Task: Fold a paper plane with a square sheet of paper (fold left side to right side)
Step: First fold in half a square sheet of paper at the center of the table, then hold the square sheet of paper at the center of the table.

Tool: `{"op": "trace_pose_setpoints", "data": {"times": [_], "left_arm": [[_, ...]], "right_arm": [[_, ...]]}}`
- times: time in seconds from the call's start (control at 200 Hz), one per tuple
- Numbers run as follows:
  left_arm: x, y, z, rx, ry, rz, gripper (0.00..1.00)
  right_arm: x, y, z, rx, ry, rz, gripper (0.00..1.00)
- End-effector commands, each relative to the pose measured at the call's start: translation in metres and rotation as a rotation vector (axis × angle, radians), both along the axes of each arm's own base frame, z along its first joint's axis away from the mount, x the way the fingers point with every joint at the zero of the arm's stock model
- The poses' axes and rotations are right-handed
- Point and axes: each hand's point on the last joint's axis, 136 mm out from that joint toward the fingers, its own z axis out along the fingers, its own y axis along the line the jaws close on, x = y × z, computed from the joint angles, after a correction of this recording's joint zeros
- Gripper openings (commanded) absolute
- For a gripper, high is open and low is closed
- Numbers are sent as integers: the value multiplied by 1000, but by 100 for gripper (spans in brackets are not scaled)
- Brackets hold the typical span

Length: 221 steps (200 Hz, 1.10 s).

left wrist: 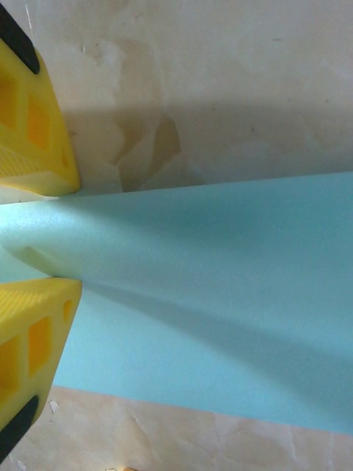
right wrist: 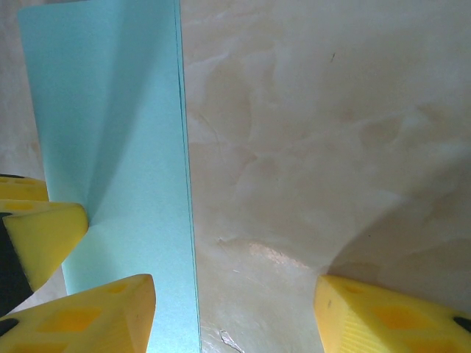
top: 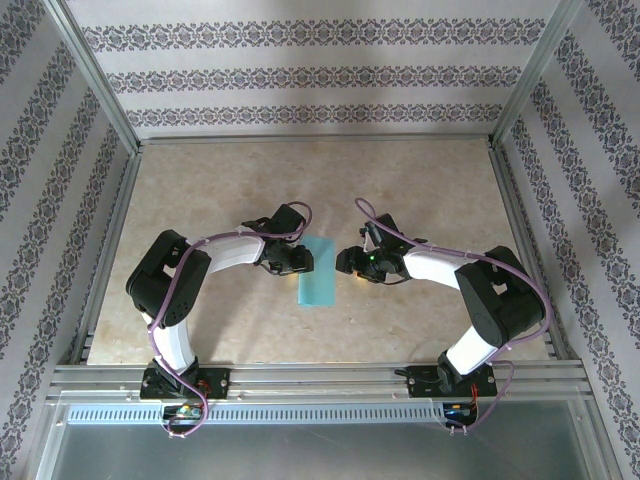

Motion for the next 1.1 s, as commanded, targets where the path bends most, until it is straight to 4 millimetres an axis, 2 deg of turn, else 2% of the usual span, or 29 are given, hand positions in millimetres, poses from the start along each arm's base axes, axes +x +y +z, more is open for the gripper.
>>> {"op": "trace_pose_setpoints", "data": {"times": [0.0, 0.934, 1.099], "left_arm": [[-25, 8, -34, 87, 99, -32, 37], [-25, 7, -35, 93, 102, -44, 38], [-26, 7, -35, 94, 105, -43, 38]], "right_arm": [[-3, -1, -8, -30, 17, 21, 62], [-1, 4, -3, -20, 11, 31, 62], [0, 10, 3, 0, 0, 35, 62]]}}
